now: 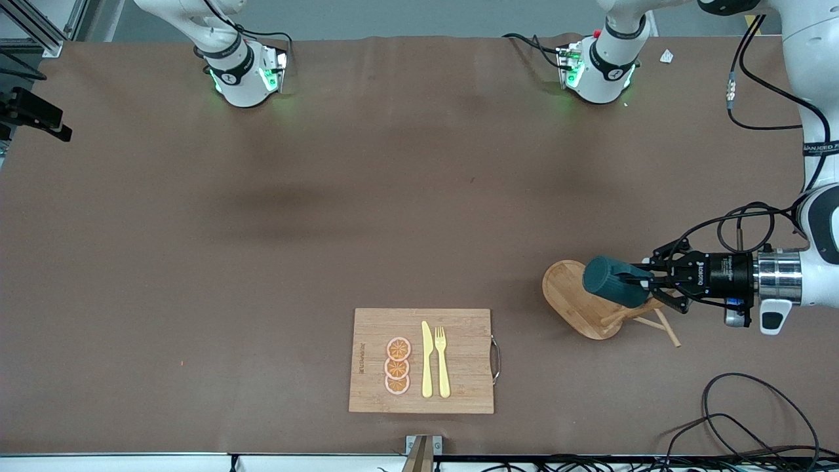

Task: Pass cup and hang on rack
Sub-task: 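Lower the mug onto a rack peg with the left gripper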

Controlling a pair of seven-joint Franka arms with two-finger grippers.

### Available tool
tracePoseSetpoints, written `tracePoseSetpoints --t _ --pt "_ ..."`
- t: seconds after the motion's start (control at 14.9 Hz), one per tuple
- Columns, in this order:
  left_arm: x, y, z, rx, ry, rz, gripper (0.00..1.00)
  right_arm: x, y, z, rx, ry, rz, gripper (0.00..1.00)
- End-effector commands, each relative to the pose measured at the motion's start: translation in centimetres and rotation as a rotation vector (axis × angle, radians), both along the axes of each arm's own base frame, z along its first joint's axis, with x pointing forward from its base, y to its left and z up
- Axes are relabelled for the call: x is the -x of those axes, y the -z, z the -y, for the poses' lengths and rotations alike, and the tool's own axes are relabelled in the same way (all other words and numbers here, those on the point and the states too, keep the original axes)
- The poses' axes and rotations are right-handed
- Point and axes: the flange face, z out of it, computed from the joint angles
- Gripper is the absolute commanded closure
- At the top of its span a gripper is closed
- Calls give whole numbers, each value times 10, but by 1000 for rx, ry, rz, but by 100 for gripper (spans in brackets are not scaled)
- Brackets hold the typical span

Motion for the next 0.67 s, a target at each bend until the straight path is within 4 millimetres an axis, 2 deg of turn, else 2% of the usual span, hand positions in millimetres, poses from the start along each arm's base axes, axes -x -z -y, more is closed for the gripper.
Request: tracePoseSetpoints --t 0.0,0.34,0.47,0.54,0.6 --pt "-3 0 -4 28 -13 10 99 7 2 2 -19 -4 -5 0" --pt "-5 5 -7 26 -23 9 93 8 3 5 -23 -5 -9 0" --pt "-6 8 -8 22 -33 7 88 8 2 5 -23 -5 -7 0" --pt "-6 9 -8 22 -33 5 77 8 2 5 -23 -5 -7 0" --pt "-6 9 -8 22 -33 5 57 8 2 5 -23 -5 -7 0"
